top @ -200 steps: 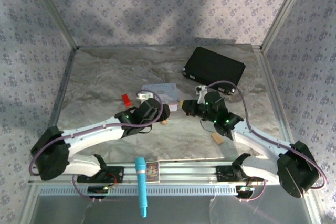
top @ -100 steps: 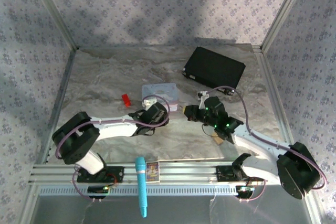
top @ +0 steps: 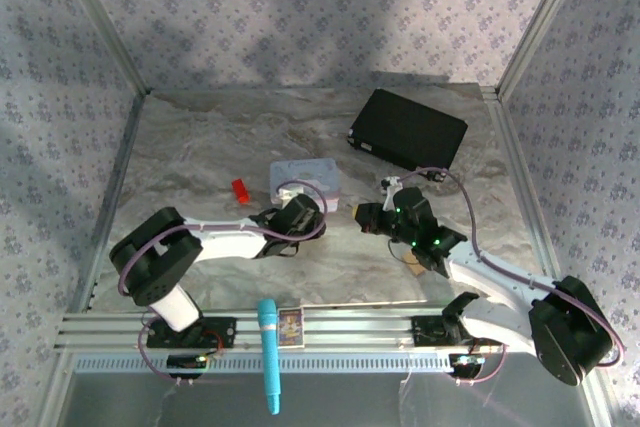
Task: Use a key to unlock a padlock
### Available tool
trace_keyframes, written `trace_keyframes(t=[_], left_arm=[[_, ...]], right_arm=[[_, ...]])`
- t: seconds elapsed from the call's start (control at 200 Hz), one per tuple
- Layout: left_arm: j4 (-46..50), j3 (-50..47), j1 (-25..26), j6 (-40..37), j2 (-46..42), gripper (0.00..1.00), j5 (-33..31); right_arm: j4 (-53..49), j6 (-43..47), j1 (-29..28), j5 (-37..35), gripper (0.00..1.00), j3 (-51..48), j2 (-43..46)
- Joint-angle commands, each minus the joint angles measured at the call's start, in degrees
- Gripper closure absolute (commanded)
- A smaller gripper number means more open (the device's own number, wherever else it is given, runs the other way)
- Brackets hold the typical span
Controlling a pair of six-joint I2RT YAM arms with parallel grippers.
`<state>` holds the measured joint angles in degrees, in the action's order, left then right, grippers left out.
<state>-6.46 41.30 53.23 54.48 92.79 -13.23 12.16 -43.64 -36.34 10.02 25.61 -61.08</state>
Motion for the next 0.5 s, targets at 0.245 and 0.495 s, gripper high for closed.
trace_keyframes(t=[0.245,0.495], left_arm=[[-1.1,-1.3,1.4,2.0,2.0,0.63,-0.5],[-1.1,-1.7,1.3,3.9,1.7,0.76,-1.7]], right_arm=[[3.0,-0.6,-0.4,0.1,1.0,-0.8,-3.9],[3.9,-1.1,-0.9,-0.3,1.0,-1.4,-5.2]])
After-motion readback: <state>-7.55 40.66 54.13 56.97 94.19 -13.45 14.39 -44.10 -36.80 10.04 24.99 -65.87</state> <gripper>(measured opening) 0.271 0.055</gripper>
